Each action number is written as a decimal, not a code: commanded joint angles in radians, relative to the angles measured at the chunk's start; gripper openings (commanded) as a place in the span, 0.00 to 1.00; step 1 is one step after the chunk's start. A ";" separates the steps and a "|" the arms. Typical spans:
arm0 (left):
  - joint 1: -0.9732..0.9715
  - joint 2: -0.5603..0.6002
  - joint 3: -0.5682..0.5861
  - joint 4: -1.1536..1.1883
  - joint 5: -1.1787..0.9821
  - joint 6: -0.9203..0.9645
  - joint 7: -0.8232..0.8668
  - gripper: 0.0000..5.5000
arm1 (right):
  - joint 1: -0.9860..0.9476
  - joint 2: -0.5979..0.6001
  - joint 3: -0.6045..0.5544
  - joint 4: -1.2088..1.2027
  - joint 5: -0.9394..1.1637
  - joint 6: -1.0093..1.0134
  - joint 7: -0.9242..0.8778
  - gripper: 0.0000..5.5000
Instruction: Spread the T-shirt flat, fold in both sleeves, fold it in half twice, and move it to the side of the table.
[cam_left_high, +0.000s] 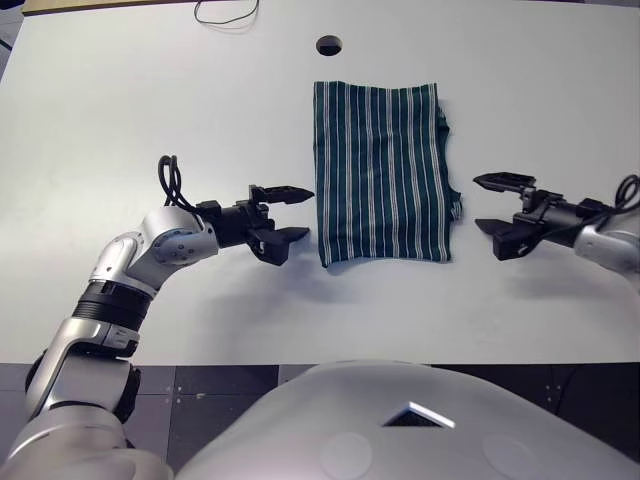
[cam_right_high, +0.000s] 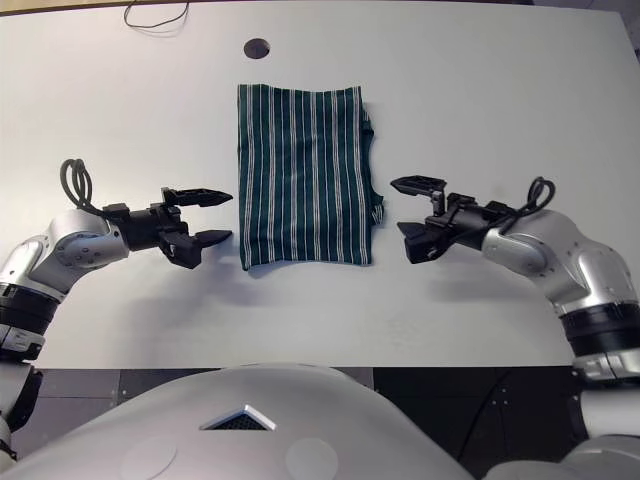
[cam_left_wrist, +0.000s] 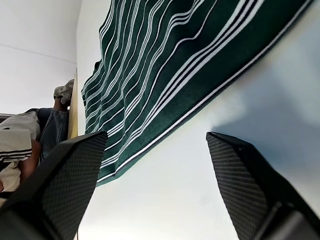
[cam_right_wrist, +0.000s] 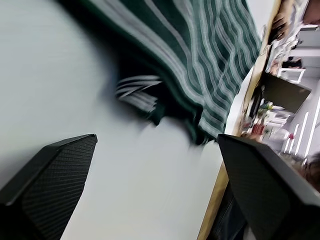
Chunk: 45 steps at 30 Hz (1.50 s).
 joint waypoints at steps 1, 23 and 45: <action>0.013 0.023 -0.065 0.029 0.013 -0.001 -0.084 0.68 | -0.030 0.050 0.083 0.063 -0.047 -0.034 0.034 0.81; -0.140 -0.113 -0.197 0.267 0.032 -0.099 -0.001 0.52 | -0.139 0.181 0.194 0.190 -0.061 -0.100 -0.019 0.59; -0.054 -0.073 -0.142 0.224 -0.148 -0.125 -0.038 0.02 | -0.128 0.161 0.140 0.179 0.064 -0.133 -0.037 0.04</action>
